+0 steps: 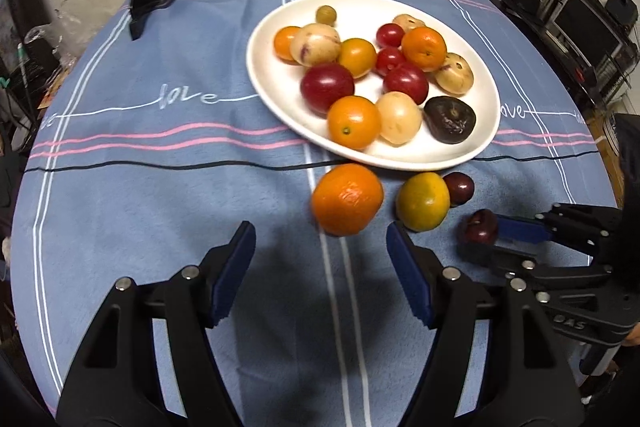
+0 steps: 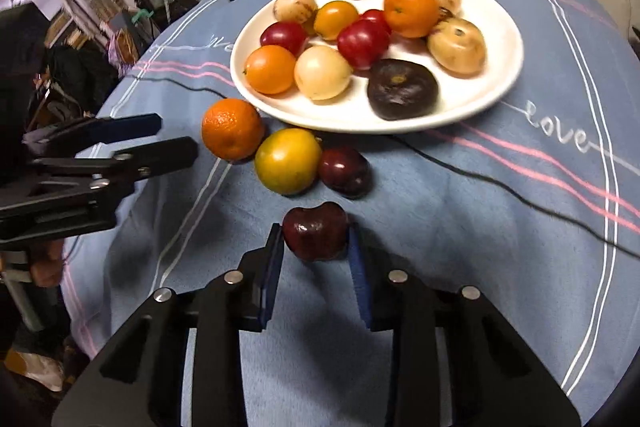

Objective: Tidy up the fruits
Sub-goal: 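Grasp a large orange with the left tool while the right grasps a dark red plum, then carry the orange and dark red plum in both tools over the plate, then open both tools to release the orange and plum onto the plate, then move both open tools back over the last two fruits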

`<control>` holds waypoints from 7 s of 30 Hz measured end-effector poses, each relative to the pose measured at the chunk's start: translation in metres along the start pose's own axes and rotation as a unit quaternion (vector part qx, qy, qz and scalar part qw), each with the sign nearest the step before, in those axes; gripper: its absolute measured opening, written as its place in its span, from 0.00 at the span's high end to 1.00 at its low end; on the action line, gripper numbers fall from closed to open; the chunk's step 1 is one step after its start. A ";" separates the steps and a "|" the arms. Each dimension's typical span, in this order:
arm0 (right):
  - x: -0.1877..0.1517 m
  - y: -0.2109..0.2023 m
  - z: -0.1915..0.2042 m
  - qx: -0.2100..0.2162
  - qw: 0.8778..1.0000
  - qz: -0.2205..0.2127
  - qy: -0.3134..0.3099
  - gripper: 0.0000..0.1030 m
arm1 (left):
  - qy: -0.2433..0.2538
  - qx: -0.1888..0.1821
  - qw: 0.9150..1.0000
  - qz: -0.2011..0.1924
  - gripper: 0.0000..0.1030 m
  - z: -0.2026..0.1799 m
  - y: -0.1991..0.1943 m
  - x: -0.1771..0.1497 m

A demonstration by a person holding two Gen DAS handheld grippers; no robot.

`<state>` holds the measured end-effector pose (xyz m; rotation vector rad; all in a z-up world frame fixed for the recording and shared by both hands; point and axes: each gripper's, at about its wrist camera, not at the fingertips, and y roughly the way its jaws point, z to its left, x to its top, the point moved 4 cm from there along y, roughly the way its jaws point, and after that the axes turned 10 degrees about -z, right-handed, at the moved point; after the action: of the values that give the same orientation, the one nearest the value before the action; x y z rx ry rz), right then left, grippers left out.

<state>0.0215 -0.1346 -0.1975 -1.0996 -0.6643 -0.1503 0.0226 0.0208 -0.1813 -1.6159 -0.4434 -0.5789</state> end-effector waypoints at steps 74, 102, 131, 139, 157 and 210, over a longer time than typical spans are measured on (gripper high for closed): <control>-0.030 -0.049 0.022 0.005 1.000 -0.028 0.009 0.68 | 0.030 0.031 0.998 -0.051 0.57 -0.015 -0.069 0.008; 0.030 -0.055 0.011 0.022 0.998 -0.059 -0.005 0.68 | 0.037 0.035 0.998 -0.043 0.56 -0.025 -0.037 0.053; 0.124 -0.053 -0.025 0.000 0.994 -0.111 -0.026 0.68 | 0.015 0.034 0.997 -0.060 0.56 -0.004 -0.008 0.116; 0.146 -0.050 -0.024 0.004 0.992 -0.125 -0.030 0.68 | 0.035 0.024 0.997 -0.060 0.56 -0.022 0.004 0.127; 0.186 -0.003 -0.041 -0.002 0.994 -0.110 -0.021 0.68 | 0.080 0.038 0.995 -0.053 0.56 -0.049 0.038 0.142; 0.014 -0.029 -0.020 -0.059 0.995 -0.046 -0.059 0.35 | -0.029 0.012 0.999 -0.005 0.33 -0.002 -0.032 0.014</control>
<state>0.0282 -0.1627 -0.1727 -1.1990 -0.8210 -0.2071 0.0139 0.0224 -0.1472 -1.6119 -0.4995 -0.5324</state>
